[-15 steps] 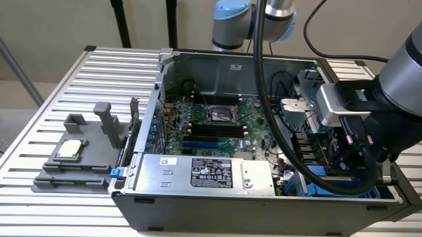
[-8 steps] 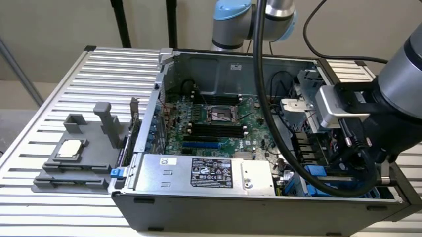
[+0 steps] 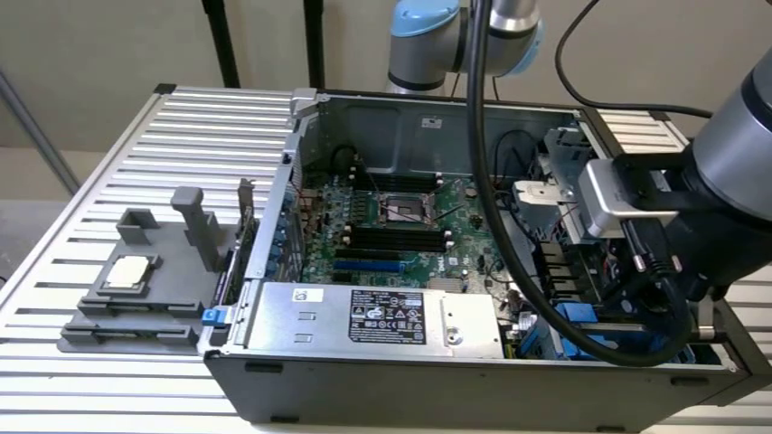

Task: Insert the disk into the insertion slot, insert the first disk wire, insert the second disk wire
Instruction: 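Insert the second disk wire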

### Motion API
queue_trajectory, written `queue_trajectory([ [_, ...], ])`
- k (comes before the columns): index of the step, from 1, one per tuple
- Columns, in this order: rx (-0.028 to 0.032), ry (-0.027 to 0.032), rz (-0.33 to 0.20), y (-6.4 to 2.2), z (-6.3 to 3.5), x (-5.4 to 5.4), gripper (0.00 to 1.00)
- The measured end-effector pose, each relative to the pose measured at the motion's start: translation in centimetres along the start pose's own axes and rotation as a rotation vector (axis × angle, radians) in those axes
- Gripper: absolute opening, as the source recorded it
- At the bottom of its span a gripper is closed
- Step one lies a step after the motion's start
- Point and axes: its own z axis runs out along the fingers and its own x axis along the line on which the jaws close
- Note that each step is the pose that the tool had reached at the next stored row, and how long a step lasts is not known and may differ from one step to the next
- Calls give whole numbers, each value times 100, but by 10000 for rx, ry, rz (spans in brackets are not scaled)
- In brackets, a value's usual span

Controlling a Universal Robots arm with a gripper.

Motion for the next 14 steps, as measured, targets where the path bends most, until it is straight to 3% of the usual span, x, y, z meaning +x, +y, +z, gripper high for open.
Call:
queue_trajectory([
  [6, 14, -102, -13, -6, 15, 9, 16],
  [14, 15, -120, -18, -16, 15, 26, 16],
])
